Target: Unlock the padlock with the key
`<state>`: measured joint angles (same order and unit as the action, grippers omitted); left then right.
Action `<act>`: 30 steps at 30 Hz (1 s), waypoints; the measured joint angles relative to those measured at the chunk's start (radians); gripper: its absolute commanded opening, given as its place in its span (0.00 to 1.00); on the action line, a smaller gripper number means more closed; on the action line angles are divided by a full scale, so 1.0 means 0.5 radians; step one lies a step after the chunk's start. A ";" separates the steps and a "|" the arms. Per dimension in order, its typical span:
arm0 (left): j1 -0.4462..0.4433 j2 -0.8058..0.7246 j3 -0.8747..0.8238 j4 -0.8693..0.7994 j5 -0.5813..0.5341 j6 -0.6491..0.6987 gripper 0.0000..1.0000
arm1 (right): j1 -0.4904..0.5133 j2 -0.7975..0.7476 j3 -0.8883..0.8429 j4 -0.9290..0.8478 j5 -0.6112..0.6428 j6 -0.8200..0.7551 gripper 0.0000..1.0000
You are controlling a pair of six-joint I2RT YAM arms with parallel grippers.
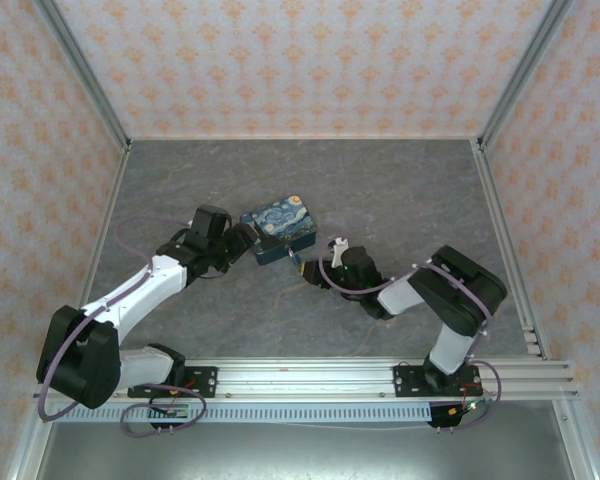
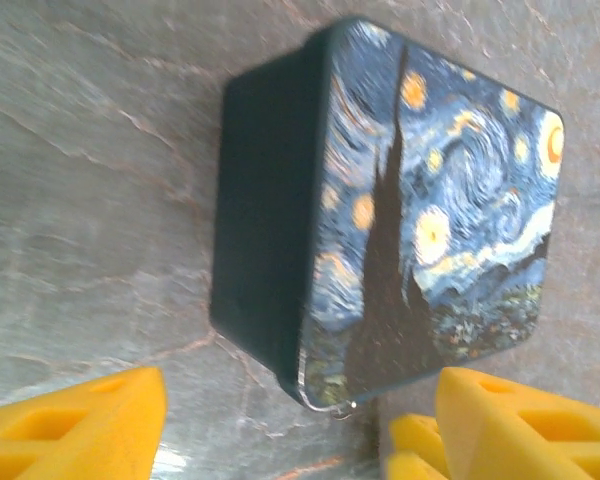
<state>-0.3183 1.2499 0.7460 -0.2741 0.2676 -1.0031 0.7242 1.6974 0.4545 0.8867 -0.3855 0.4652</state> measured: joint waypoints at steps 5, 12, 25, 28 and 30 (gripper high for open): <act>0.051 0.013 0.053 -0.031 0.011 0.106 0.76 | -0.008 -0.172 0.004 -0.066 -0.003 -0.082 0.68; 0.053 0.262 0.157 0.008 0.082 0.218 0.76 | -0.147 -0.127 0.122 -0.107 -0.292 -0.085 0.84; 0.066 0.551 0.215 0.111 0.191 0.246 0.75 | -0.190 0.157 0.470 -0.363 -0.653 -0.164 0.79; 0.066 0.556 0.216 0.124 0.197 0.246 0.75 | -0.190 0.196 0.533 -0.430 -0.682 -0.201 0.79; 0.066 0.556 0.216 0.124 0.198 0.246 0.75 | -0.190 0.220 0.563 -0.458 -0.691 -0.223 0.79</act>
<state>-0.2852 1.5280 0.8539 -0.2123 0.3664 -0.8799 0.6292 1.8072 0.7361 0.6579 -0.7311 0.3538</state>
